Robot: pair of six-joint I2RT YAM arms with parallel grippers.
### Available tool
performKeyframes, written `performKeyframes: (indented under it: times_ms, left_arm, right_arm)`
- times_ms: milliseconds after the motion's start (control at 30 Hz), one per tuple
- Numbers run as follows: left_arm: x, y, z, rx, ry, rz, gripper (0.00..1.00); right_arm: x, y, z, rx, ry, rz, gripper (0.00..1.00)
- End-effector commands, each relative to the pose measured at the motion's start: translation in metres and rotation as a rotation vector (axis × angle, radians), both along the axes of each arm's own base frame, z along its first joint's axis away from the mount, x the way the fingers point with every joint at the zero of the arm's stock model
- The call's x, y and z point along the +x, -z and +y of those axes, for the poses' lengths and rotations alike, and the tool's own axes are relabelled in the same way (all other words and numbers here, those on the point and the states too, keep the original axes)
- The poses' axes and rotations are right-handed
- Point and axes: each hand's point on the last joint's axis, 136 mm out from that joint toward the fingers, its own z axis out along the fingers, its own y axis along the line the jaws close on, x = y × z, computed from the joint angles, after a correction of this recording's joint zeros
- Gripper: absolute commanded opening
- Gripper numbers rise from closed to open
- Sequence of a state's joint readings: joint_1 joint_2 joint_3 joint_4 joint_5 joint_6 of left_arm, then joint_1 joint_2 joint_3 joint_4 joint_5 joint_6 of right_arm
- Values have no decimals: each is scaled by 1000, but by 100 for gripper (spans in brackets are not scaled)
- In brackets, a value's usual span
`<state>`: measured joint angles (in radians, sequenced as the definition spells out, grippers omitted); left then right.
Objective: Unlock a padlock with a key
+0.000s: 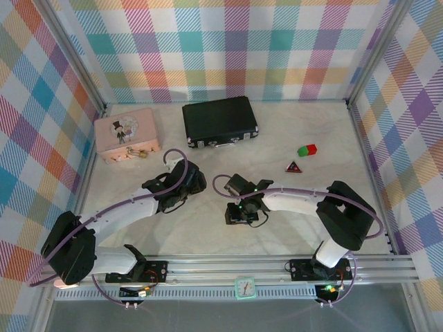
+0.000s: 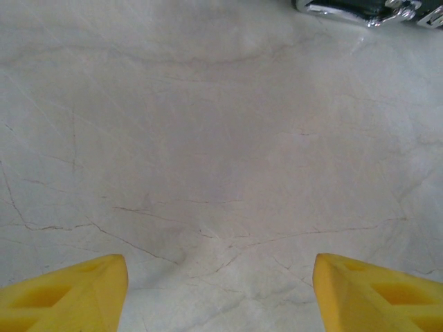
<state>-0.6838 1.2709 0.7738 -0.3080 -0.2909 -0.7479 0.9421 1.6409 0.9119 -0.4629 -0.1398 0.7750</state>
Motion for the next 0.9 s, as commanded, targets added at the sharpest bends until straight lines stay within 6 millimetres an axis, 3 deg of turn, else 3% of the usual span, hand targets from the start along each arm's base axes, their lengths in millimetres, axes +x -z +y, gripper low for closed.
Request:
performKeyframes:
  times_ms: [0, 333, 533, 867]
  left_arm:
    - [-2, -4, 15, 16, -45, -25, 71]
    - [-4, -19, 26, -6, -98, -80, 71]
    - [-3, -15, 23, -13, -91, -65, 71]
    - [-3, -16, 24, -17, -99, -69, 71]
  right_arm:
    - [0, 3, 1, -14, 28, 11, 32]
    - [2, -9, -21, -69, 39, -58, 37]
    - [0, -10, -31, -115, 10, -90, 37]
    - [-7, 6, -13, -74, 6, -33, 37]
